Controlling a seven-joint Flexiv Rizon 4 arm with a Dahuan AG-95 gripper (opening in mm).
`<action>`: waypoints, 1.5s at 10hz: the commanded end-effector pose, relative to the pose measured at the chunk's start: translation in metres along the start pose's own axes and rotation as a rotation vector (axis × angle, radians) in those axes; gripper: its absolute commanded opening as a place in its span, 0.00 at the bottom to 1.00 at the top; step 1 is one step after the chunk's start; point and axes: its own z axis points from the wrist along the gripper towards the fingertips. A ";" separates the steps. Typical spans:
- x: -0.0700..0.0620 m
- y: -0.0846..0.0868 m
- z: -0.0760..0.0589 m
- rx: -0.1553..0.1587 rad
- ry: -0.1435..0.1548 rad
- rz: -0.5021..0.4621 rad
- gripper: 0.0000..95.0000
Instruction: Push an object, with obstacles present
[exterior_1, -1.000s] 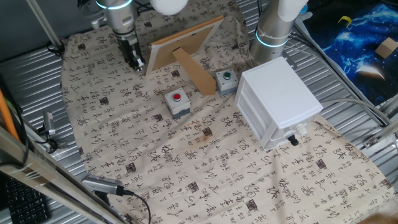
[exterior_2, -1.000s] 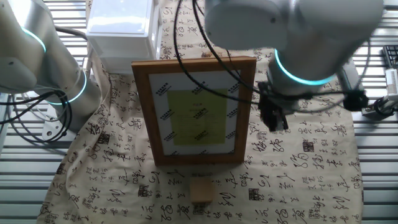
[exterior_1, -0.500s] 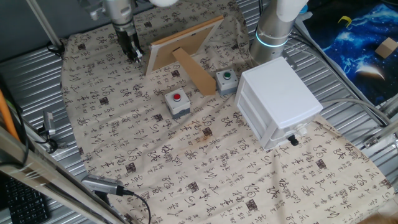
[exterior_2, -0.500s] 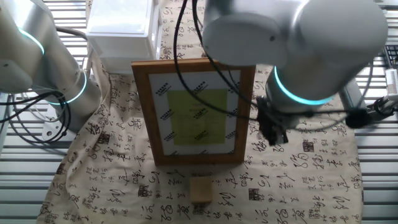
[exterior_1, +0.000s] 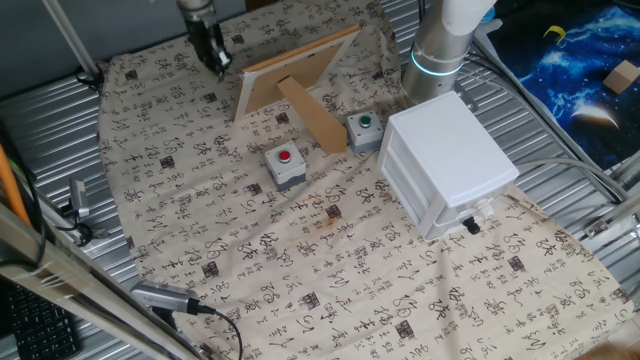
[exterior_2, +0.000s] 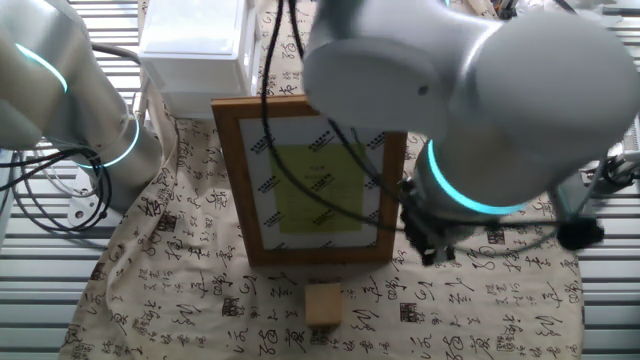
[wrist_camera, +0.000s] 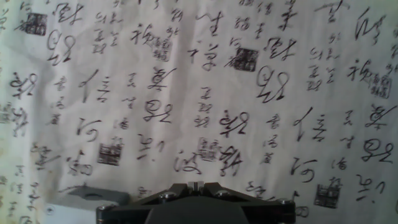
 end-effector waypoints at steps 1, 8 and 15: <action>0.030 -0.010 0.009 0.004 -0.011 -0.004 0.00; 0.119 -0.032 0.040 0.006 -0.018 -0.022 0.00; 0.177 -0.029 0.070 0.009 -0.018 0.001 0.00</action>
